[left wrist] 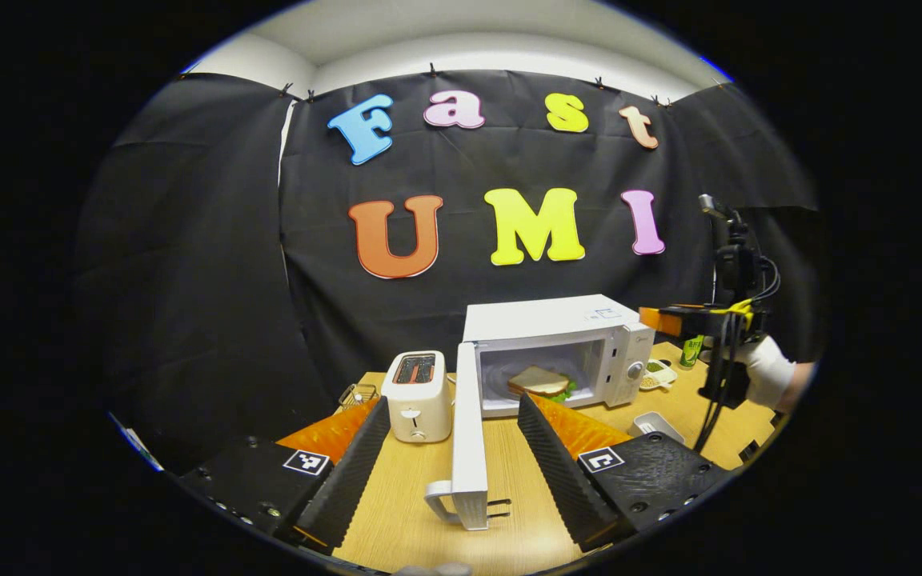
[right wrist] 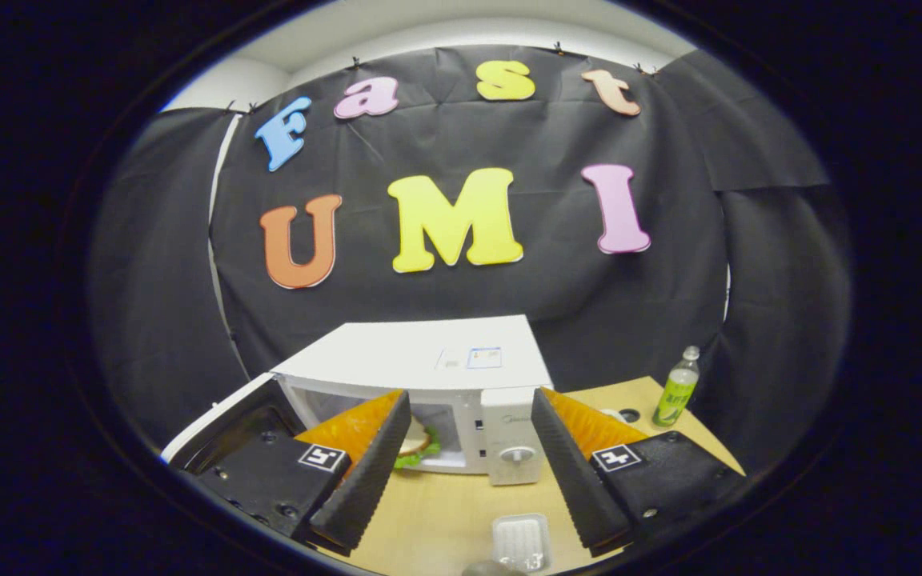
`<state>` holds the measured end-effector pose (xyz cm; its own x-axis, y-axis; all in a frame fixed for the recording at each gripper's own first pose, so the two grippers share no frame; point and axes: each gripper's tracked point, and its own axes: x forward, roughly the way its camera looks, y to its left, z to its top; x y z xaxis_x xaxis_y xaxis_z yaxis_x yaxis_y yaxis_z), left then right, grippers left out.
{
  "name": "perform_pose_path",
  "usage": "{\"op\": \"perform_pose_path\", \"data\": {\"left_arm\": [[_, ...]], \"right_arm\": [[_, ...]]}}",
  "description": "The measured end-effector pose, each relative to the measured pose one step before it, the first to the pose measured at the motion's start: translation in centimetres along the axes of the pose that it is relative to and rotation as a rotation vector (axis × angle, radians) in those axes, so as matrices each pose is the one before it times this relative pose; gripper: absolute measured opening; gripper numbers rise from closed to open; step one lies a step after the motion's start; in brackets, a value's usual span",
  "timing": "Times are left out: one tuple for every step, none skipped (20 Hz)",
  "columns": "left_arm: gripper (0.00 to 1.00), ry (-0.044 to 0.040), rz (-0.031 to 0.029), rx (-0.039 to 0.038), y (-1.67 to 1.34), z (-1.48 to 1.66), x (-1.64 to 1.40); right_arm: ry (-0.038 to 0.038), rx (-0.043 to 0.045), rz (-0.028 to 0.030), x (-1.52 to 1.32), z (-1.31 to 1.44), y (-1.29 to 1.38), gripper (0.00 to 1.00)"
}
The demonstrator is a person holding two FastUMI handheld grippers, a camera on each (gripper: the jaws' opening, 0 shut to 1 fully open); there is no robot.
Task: Open the microwave oven with the left hand, put the food in, and close the microwave oven.
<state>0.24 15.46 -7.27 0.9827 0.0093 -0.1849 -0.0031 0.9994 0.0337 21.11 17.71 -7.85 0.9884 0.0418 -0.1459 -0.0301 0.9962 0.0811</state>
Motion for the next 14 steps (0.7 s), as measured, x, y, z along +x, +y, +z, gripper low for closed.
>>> {"op": "perform_pose_path", "data": {"left_arm": [[0.97,-0.00923,0.00155,-0.00032,0.152,0.196,0.051],[0.96,-0.00871,-0.00096,-0.00098,0.207,0.124,0.035],[0.96,-0.00783,0.00398,-0.00098,0.306,0.097,0.017],[0.96,-0.00708,0.00495,0.00074,0.274,0.013,0.120],[0.96,-0.00353,0.00420,-0.00116,0.330,-0.117,0.144],[0.97,-0.00205,0.00752,-0.00057,0.476,-0.200,-0.020],[0.97,-0.00081,0.00790,0.00137,0.494,-0.153,0.149],[0.97,0.00499,0.00853,0.00215,0.570,-0.292,0.044],[0.97,0.00061,0.01126,0.00528,0.628,-0.183,0.072],[0.97,-0.00249,0.00966,0.00204,0.548,-0.154,0.244],[0.96,0.00173,0.00464,-0.00492,0.341,-0.139,0.076],[0.96,0.00494,0.00701,-0.00753,0.476,-0.129,0.071],[0.92,0.00290,0.00921,-0.00280,0.436,-0.288,0.197],[0.80,0.00368,0.01239,0.00491,0.478,-0.209,0.079]], "right_arm": [[-0.01314,-0.01351,-0.01178,-0.966,0.827,-1.256,0.97],[-0.01721,-0.00860,-0.01242,-0.891,0.929,-1.290,0.97],[-0.00523,-0.01311,-0.01152,-0.740,0.770,-1.241,0.97],[0.00619,-0.01625,-0.01390,-0.609,0.271,-1.216,0.97],[0.00286,-0.01173,-0.01703,-0.727,0.465,-1.244,0.97],[-0.00718,-0.00885,-0.01915,-0.772,0.565,-1.233,0.97],[-0.00657,-0.00323,-0.01396,-0.927,0.198,-1.155,0.97],[-0.00672,-0.00015,-0.01544,-0.934,0.251,-0.852,0.90],[0.00056,-0.00238,-0.01227,-0.688,0.279,-0.701,0.97],[0.00045,-0.00262,-0.00817,-0.534,0.096,-0.451,0.97],[0.00216,-0.00296,-0.00519,-0.515,0.149,-0.378,0.97],[0.00103,-0.00301,-0.00650,-0.443,0.072,-0.469,0.97],[0.00184,0.00266,-0.00800,-0.316,0.101,-0.477,0.91],[0.00127,0.00336,-0.00132,-0.220,0.030,-0.288,0.97]]}}
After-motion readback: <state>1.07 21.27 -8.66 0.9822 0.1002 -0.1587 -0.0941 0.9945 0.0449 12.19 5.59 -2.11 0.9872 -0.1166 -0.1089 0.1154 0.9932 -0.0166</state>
